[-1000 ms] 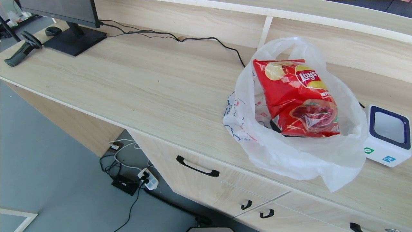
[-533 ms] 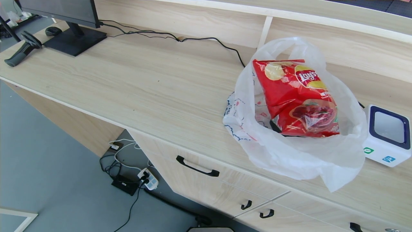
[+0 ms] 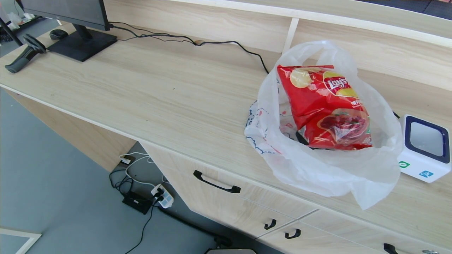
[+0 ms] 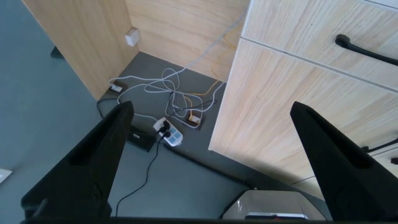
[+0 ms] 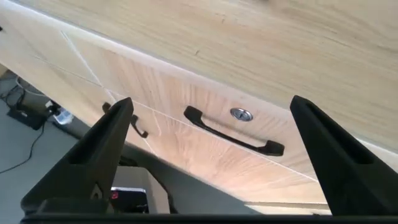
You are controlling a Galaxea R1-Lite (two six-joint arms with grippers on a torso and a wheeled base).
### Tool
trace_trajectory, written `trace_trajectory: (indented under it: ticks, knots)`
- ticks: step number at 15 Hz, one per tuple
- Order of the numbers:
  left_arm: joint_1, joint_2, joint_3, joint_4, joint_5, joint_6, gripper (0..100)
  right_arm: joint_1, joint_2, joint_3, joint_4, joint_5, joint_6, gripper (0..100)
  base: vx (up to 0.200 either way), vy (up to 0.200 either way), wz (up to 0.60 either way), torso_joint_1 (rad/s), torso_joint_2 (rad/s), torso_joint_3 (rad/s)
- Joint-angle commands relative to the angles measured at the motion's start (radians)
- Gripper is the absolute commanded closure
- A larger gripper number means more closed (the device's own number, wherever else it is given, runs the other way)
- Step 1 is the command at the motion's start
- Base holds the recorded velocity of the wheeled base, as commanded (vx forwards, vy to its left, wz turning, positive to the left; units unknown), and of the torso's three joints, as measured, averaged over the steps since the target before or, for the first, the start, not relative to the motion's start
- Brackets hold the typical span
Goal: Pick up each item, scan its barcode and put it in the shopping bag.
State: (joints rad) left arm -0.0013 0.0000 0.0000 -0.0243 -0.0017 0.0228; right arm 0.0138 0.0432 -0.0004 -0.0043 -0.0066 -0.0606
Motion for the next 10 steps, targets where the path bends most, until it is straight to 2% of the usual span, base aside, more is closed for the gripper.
trace_trajectory:
  ticks: [1, 10]
  knots:
    - [0.0, 0.002, 0.0, 0.0, 0.0, 0.0, 0, -0.011, -0.042, -0.001, 0.001, 0.0, 0.007, 0, 0.0, 0.0, 0.0, 0.0, 0.0, 0.0]
    - [0.0, 0.002, 0.0, 0.0, 0.0, -0.003, 0, -0.011, -0.042, -0.001, 0.004, -0.007, 0.045, 0, 0.0, 0.0, 0.0, 0.0, 0.0, 0.0]
